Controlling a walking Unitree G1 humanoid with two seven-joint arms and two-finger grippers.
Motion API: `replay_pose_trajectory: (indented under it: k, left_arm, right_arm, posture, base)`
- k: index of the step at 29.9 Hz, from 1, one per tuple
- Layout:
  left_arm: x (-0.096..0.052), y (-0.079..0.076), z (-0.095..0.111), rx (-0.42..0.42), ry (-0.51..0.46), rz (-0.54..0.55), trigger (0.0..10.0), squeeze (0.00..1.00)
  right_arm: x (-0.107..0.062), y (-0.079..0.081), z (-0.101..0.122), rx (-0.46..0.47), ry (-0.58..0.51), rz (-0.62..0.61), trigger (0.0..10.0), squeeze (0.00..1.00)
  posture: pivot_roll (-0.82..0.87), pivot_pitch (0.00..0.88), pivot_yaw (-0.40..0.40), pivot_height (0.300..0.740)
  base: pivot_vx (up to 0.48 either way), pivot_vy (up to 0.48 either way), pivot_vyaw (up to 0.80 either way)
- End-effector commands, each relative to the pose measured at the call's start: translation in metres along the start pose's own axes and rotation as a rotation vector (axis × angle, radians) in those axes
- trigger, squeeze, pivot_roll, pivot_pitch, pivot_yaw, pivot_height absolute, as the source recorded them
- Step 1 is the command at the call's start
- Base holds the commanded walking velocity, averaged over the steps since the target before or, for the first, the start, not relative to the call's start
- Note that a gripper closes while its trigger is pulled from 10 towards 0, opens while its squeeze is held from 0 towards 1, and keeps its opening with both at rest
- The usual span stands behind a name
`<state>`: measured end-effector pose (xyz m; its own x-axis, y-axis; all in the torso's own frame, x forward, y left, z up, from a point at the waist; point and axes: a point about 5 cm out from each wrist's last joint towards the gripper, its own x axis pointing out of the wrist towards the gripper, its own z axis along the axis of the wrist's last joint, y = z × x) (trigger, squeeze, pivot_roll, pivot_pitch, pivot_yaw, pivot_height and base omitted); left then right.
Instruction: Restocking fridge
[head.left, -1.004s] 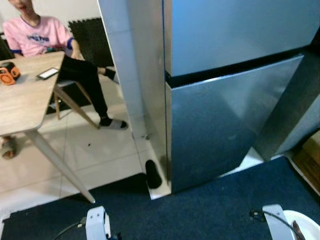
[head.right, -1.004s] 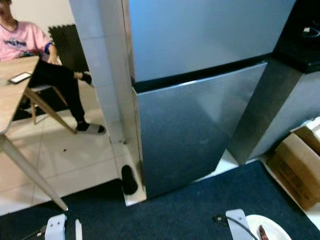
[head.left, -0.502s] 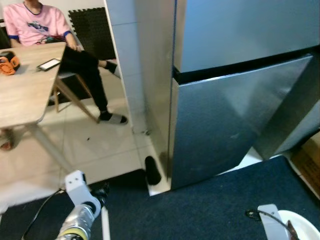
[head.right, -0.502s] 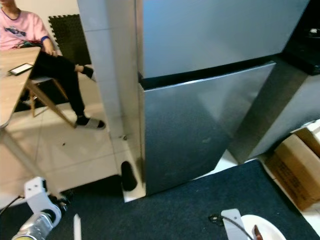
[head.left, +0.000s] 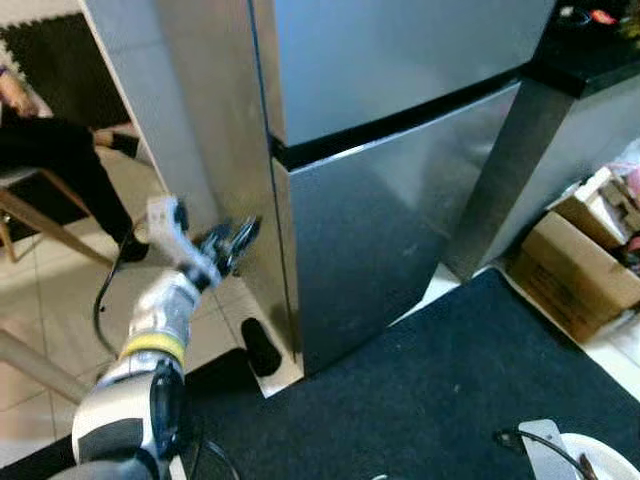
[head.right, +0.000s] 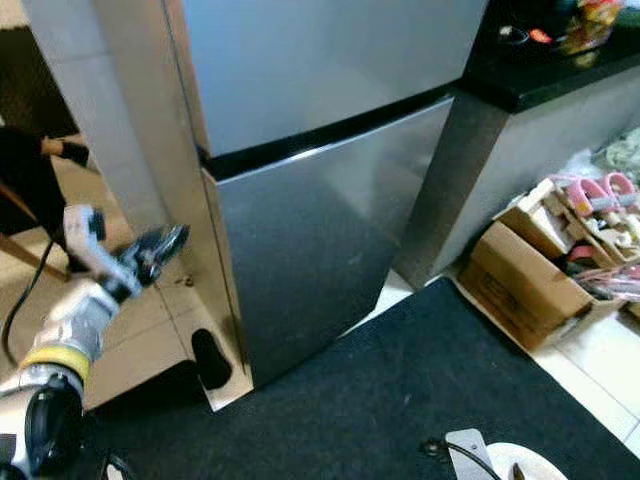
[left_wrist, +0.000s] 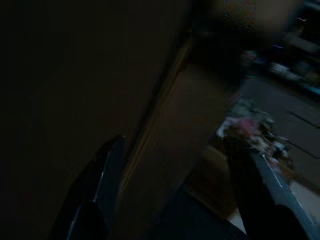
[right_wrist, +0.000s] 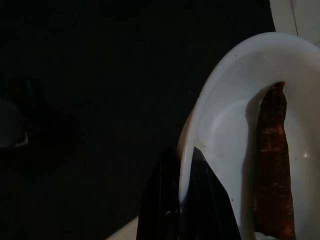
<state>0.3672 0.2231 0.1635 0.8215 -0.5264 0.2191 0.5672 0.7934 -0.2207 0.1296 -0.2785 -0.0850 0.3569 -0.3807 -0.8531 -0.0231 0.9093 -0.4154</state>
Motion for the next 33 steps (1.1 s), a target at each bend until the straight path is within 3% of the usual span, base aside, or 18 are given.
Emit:
replay_pose_trajectory:
  k: [1, 2, 3, 5, 12, 13, 16, 19, 26, 27, 29, 30, 33]
  left_arm:
    - [0.0, -0.001, 0.005, 0.044, 0.029, -0.065, 10.0, 0.0]
    - [0.011, -0.007, 0.018, 0.099, 0.048, -0.152, 10.0, 0.34]
    - [0.014, -0.009, 0.022, 0.124, 0.061, -0.179, 10.0, 0.97]
    - [0.017, -0.01, 0.025, 0.159, 0.085, -0.2, 10.0, 1.0]
    - [0.025, -0.016, 0.03, 0.261, 0.192, -0.287, 10.0, 1.0]
    - [0.026, -0.015, 0.03, 0.305, 0.239, -0.292, 10.0, 0.0]
    - [0.025, -0.013, 0.03, 0.34, 0.274, -0.279, 10.0, 0.0]
    - [0.026, -0.005, 0.033, 0.426, 0.301, -0.146, 10.0, 0.0]
    - [0.029, -0.003, 0.037, 0.453, 0.277, -0.075, 10.0, 0.0]
    - [0.031, -0.003, 0.039, 0.419, 0.238, -0.048, 10.0, 0.0]
    - [0.032, -0.003, 0.04, 0.394, 0.208, -0.034, 10.0, 0.0]
    - [0.04, -0.009, 0.038, 0.316, 0.154, -0.047, 10.0, 0.0]
    - [0.055, -0.025, 0.037, 0.245, 0.093, -0.105, 10.0, 0.0]
  right_arm:
    - [0.0, 0.0, -0.003, -0.001, 0.001, -0.004, 10.0, 0.0]
    - [0.0, 0.0, -0.005, 0.0, 0.006, -0.004, 10.0, 0.0]
    - [0.0, 0.0, -0.006, 0.001, 0.008, -0.005, 10.0, 0.0]
    - [-0.001, 0.0, -0.007, 0.001, 0.009, -0.006, 10.0, 0.0]
    - [-0.001, -0.001, -0.009, -0.001, 0.008, -0.01, 10.0, 0.0]
    - [-0.001, -0.001, -0.01, -0.004, 0.006, -0.013, 10.0, 0.0]
    - [-0.001, -0.002, -0.012, -0.006, 0.004, -0.017, 10.0, 0.0]
    - [-0.002, -0.015, -0.021, -0.014, 0.0, -0.047, 10.0, 0.0]
    - [-0.003, -0.025, -0.028, -0.002, -0.001, -0.07, 10.0, 0.0]
    - [-0.003, -0.03, -0.029, -0.011, -0.007, -0.081, 10.0, 0.0]
    - [-0.003, -0.034, -0.03, -0.018, -0.011, -0.089, 10.0, 0.0]
    - [-0.003, -0.045, -0.026, -0.051, -0.044, -0.117, 10.0, 0.0]
    - [-0.004, -0.059, -0.016, -0.091, -0.101, -0.16, 10.0, 0.0]
  posture:
    - [-0.04, 0.0, 0.027, 0.74]
    - [-0.05, 0.0, 0.032, 0.74]
    - [-0.05, 0.0, 0.039, 0.74]
    - [-0.05, 0.0, 0.042, 0.74]
    - [-0.06, 0.0, 0.066, 0.74]
    - [-0.06, 0.02, 0.073, 0.74]
    - [-0.07, 0.046, 0.078, 0.74]
    - [-0.11, 0.178, 0.094, 0.74]
    - [-0.12, 0.192, 0.084, 0.74]
    - [-0.13, 0.24, 0.069, 0.74]
    - [-0.14, 0.257, 0.071, 0.74]
    - [-0.17, 0.308, 0.058, 0.74]
    - [-0.2, 0.354, 0.053, 0.74]
  base:
    - [0.0, 0.0, 0.0]
    - [0.0, 0.0, 0.0]
    - [0.0, 0.0, 0.0]
    - [0.0, 0.0, 0.0]
    - [0.0, 0.0, 0.0]
    - [0.0, 0.0, 0.0]
    - [0.0, 0.0, 0.0]
    - [0.0, 0.0, 0.0]
    - [0.0, 0.0, 0.0]
    - [0.0, 0.0, 0.0]
    - [0.0, 0.0, 0.0]
    - [0.0, 0.0, 0.0]
    - [0.0, 0.0, 0.0]
